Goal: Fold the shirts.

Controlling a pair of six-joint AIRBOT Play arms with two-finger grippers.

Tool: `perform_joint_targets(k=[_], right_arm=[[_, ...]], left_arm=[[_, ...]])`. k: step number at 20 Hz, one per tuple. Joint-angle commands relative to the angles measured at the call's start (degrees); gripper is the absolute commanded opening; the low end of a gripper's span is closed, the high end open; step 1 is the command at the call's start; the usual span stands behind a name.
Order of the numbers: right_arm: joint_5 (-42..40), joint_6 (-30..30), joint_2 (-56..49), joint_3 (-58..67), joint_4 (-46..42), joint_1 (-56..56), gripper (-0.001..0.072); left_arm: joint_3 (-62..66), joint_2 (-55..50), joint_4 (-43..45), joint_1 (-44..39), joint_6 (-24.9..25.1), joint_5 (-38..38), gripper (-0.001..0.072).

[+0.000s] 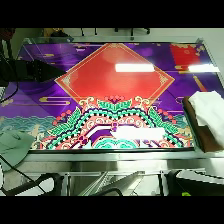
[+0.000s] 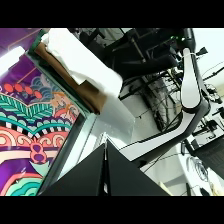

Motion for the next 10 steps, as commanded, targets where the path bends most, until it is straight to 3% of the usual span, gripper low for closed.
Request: perform_joint_targets(k=[1, 4, 5, 6, 7, 10], right_arm=[[-1.38, 0.31, -1.4, 12.5, 2.89, 0.02, 0.0707], [-6.93, 0.98, -1.07, 14.03, 13.18, 0.04, 0.0704], [-8.28, 0.94, -1.33, 14.01, 17.59, 0.28, 0.0623], [-9.44, 0.57, -1.57, 13.79, 21.49, 1.31, 0.0329], [-10.99, 0.42, -1.84, 13.55, 24.59, 3.19, 0.0081], [-14.86, -3.21, -1.22, 11.72, 24.68, 13.79, 0.0021]], left_arm=[[-0.02, 0.0, -0.02, -0.04, 0.04, -0.04, 0.0021], [-0.02, 0.0, -0.02, -0.04, 0.02, -0.02, 0.0022], [-0.02, 0.0, -0.02, -0.04, -0.17, 0.17, 0.0021], [-0.02, 0.0, 0.0, -0.02, -0.85, 0.63, 0.0021], [-0.02, 0.0, 0.0, -0.02, -1.07, 1.64, 0.0021], [-0.04, 0.68, 0.74, -0.26, -0.92, 4.79, 0.0019]])
